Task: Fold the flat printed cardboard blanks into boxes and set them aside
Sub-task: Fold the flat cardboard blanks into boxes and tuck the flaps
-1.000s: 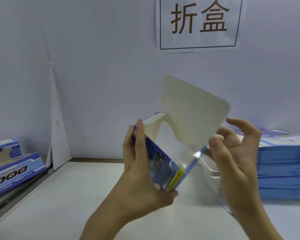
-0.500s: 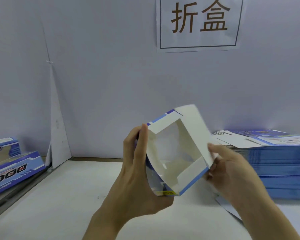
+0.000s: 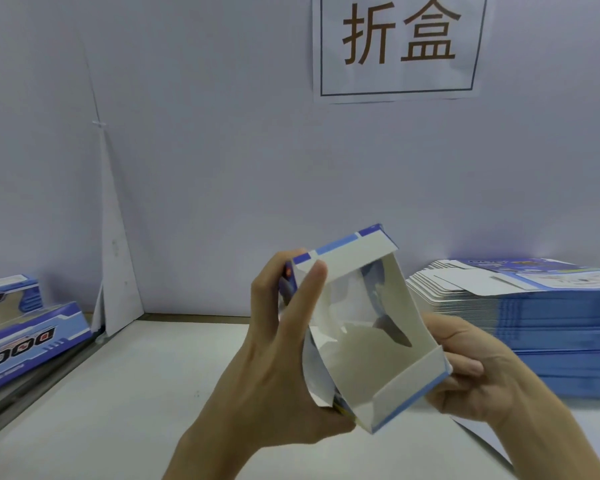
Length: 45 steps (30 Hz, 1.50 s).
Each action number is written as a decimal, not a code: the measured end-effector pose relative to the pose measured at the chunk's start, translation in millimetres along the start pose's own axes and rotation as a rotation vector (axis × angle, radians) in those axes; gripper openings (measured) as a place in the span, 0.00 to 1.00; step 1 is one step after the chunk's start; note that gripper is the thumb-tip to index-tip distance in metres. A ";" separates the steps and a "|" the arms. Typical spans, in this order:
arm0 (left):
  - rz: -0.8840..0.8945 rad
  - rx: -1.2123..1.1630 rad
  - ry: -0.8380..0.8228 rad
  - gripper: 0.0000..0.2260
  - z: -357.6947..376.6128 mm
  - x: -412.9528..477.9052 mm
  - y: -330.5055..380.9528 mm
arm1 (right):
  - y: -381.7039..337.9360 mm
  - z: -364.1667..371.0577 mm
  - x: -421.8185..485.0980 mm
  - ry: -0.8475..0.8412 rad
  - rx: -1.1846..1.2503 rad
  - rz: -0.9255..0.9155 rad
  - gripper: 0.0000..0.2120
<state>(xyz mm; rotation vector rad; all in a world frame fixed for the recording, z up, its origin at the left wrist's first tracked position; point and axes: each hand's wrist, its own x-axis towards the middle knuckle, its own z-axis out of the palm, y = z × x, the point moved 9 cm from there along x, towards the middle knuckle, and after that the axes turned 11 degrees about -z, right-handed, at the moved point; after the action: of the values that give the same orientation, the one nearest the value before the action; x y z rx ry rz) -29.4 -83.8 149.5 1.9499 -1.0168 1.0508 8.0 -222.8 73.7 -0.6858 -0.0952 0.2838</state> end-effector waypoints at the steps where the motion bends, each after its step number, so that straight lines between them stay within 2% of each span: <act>1: -0.007 0.012 -0.006 0.65 0.0 -0.2 -1.2 | -3.3 3.7 -0.6 -0.020 -0.026 -0.032 0.26; 3: -0.062 0.025 -0.001 0.63 -3.2 1.6 -9.6 | -12.6 9.3 0.9 -0.020 -0.089 -0.152 0.20; 7: -0.156 0.078 -0.079 0.56 -3.4 0.2 -24.5 | -66.9 -14.0 -16.2 0.371 -0.536 -0.699 0.03; 9: -0.189 0.050 -0.107 0.53 -4.8 -1.2 -27.2 | -84.8 -6.8 -33.0 0.427 -0.738 -0.914 0.05; 11: -0.214 0.024 -0.126 0.52 -6.1 -0.7 -28.3 | -90.7 2.1 -40.8 0.400 -0.850 -1.015 0.09; 19: -0.261 0.032 -0.197 0.54 2.8 -4.2 -32.4 | -89.0 25.2 -60.5 0.326 -0.975 -1.364 0.20; 22: -0.275 0.035 -0.209 0.54 9.3 -5.5 -31.7 | -89.4 27.9 -64.2 0.343 -1.085 -1.455 0.21; 24: -0.249 0.104 -0.190 0.54 11.0 -5.2 -28.7 | -91.2 25.9 -63.5 0.343 -1.085 -1.463 0.15; 25: -0.226 0.157 -0.176 0.53 11.3 -4.8 -27.1 | -92.2 22.4 -60.1 0.332 -1.034 -1.417 0.09; 26: -0.199 0.209 -0.159 0.52 10.9 -4.4 -25.5 | -91.6 17.8 -53.9 0.320 -0.963 -1.329 0.07; 27: -0.171 0.247 -0.139 0.51 9.9 -3.9 -24.1 | -90.7 11.7 -46.4 0.304 -0.879 -1.232 0.15; 28: -0.145 0.269 -0.118 0.50 8.7 -3.4 -22.5 | -88.6 6.6 -38.4 0.282 -0.803 -1.119 0.18; 31: -0.078 0.306 -0.085 0.48 9.4 -2.7 -19.2 | -75.5 5.2 -20.1 0.120 -0.578 -0.842 0.13; 33: -0.061 0.321 -0.079 0.48 10.4 -2.9 -18.9 | -65.5 9.3 -14.6 0.035 -0.502 -0.715 0.14; 35: -0.055 0.321 -0.076 0.48 10.3 -3.5 -18.7 | -64.5 8.5 -13.1 0.024 -0.628 -0.722 0.15; 37: -0.064 0.313 -0.065 0.49 8.5 -4.0 -18.2 | -73.0 5.5 -17.8 0.121 -0.768 -0.826 0.15; 40: -0.064 0.306 -0.080 0.49 10.4 -3.8 -16.2 | -79.8 1.0 -22.9 0.212 -0.795 -0.888 0.16; 43: -0.059 0.320 -0.131 0.50 17.6 -4.7 -14.8 | -77.6 6.7 -25.3 0.202 -0.817 -0.914 0.19; 45: -0.079 0.305 -0.136 0.50 16.6 -4.5 -15.3 | -80.1 10.9 -29.5 0.212 -0.838 -0.981 0.13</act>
<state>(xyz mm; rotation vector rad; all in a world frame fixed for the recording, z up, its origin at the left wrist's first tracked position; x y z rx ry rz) -12.1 -89.3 135.3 2.3154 -0.8828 1.0919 -3.9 -283.8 133.2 -1.3963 -0.3419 -0.8223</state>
